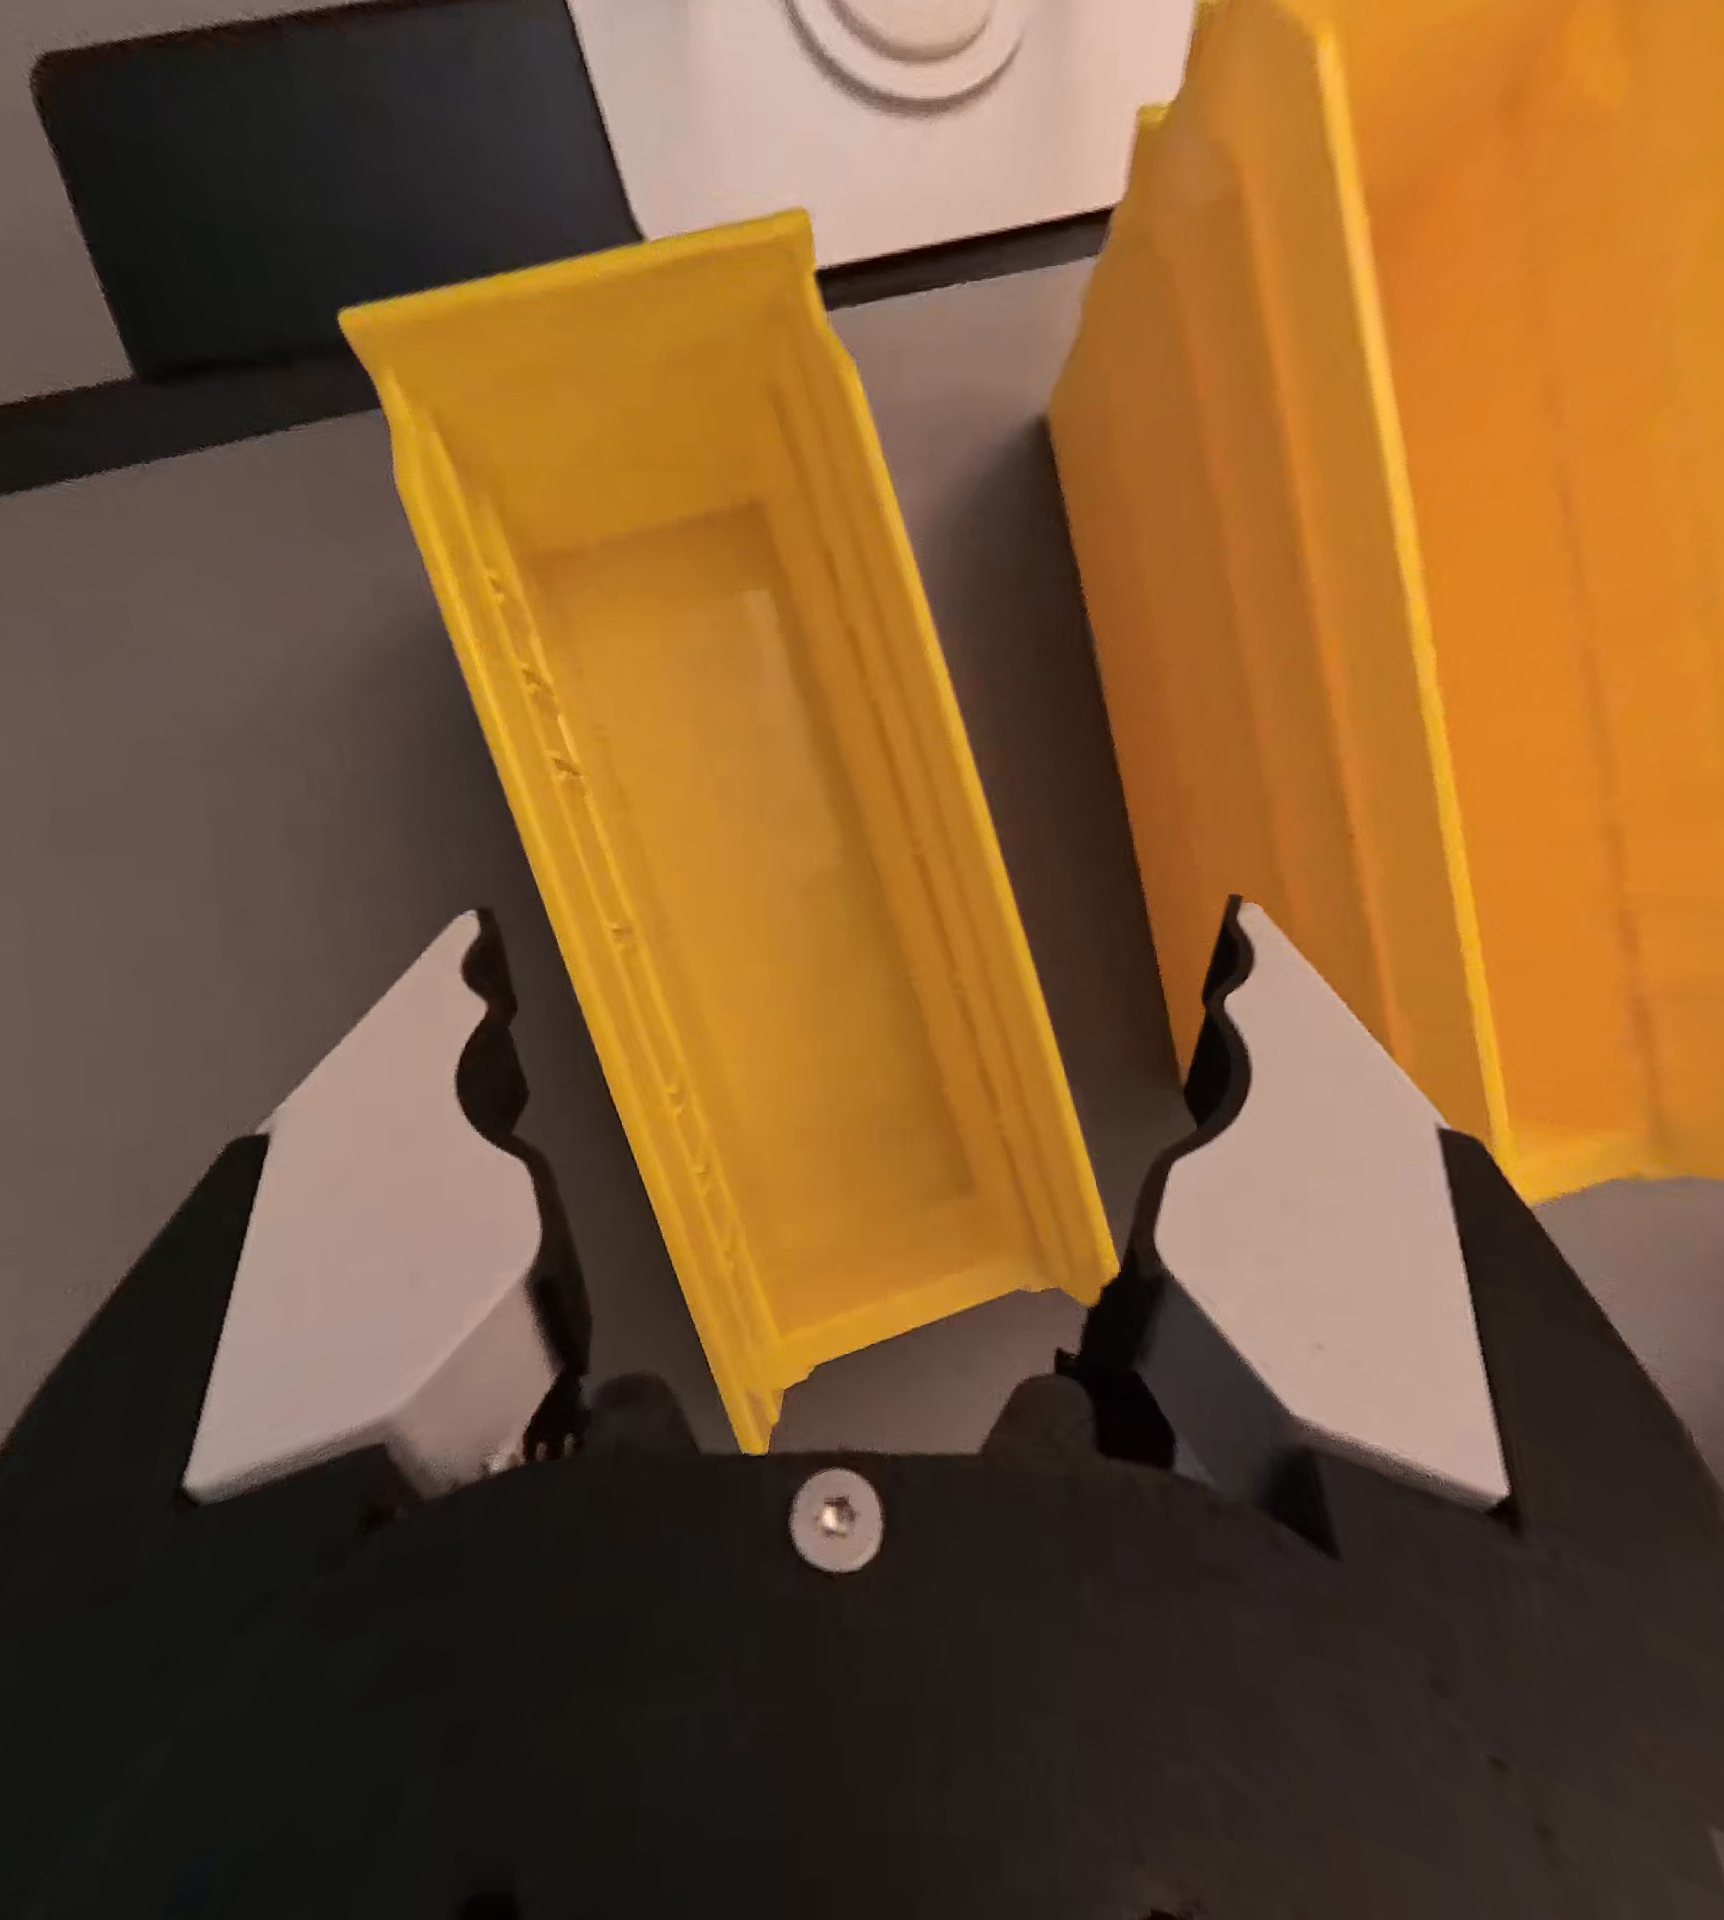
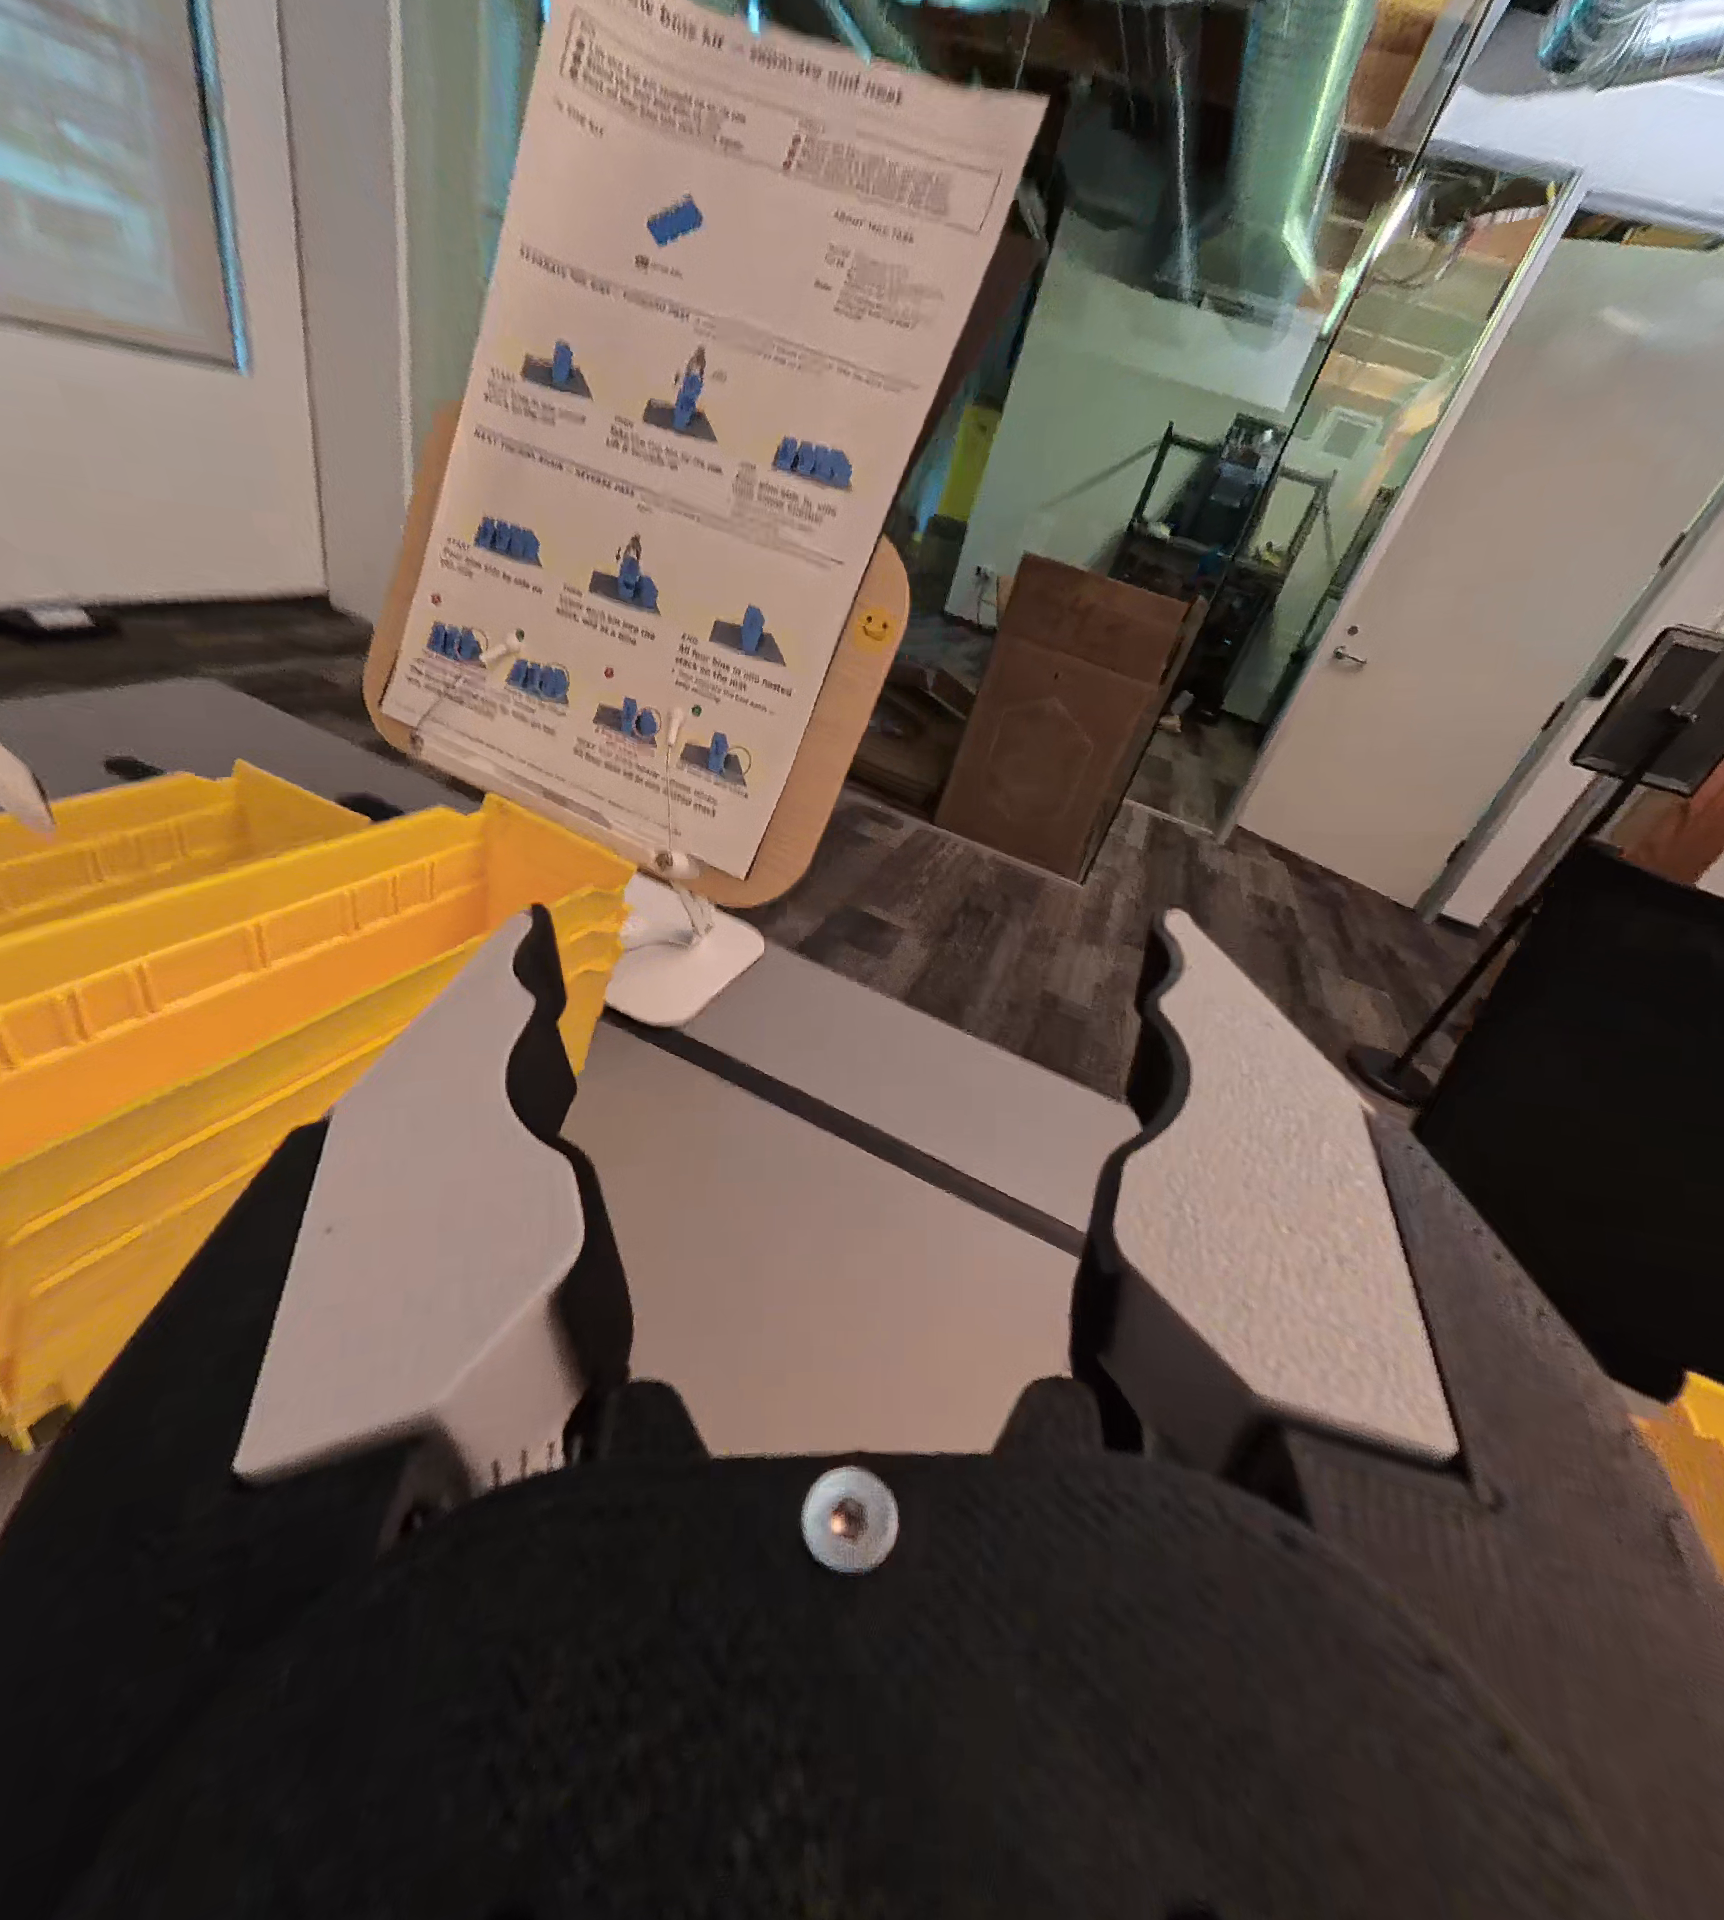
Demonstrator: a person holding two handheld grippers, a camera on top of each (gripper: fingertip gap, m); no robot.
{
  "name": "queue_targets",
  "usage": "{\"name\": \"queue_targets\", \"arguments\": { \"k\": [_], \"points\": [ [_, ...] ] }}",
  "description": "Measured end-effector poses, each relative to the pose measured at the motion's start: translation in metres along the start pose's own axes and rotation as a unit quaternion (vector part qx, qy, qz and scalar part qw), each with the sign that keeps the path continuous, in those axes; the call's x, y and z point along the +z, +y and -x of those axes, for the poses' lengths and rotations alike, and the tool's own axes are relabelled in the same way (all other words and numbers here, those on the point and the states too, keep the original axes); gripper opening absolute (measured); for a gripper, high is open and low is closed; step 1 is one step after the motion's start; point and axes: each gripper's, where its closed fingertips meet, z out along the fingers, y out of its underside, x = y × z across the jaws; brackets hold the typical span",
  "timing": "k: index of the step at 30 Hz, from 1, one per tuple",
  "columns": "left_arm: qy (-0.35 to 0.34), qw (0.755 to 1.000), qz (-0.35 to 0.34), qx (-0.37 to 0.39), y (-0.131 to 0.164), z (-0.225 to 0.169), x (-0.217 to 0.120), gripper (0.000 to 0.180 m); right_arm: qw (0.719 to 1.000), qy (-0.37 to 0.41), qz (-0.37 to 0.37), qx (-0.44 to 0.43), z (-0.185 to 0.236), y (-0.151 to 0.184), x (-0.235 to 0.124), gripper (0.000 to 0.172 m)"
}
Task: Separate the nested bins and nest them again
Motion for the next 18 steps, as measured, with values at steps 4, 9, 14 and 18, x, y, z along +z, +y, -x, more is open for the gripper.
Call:
{"name": "queue_targets", "arguments": {
  "k": [4, 9, 14, 18],
  "points": [
    [-0.057, 0.995, 0.080, -0.013, 0.011, 0.009, 0.027, 0.142, 1.000, -0.021, 0.017, 0.007, -0.017, 0.006, -0.008, 0.111],
    [-0.105, 0.986, 0.131, -0.012, 0.026, 0.015, 0.052, 0.143, 0.999, -0.025, -0.024, 0.036, -0.047, -0.011, -0.019, 0.110],
    [-0.134, 0.975, 0.173, -0.030, 0.044, 0.026, 0.068, 0.139, 0.994, -0.062, -0.011, 0.094, -0.051, 0.000, -0.017, 0.109],
    [-0.129, 0.974, 0.183, -0.033, 0.044, 0.026, 0.070, 0.135, 0.994, -0.069, -0.004, 0.083, -0.047, 0.003, -0.014, 0.106]
  ]
}}
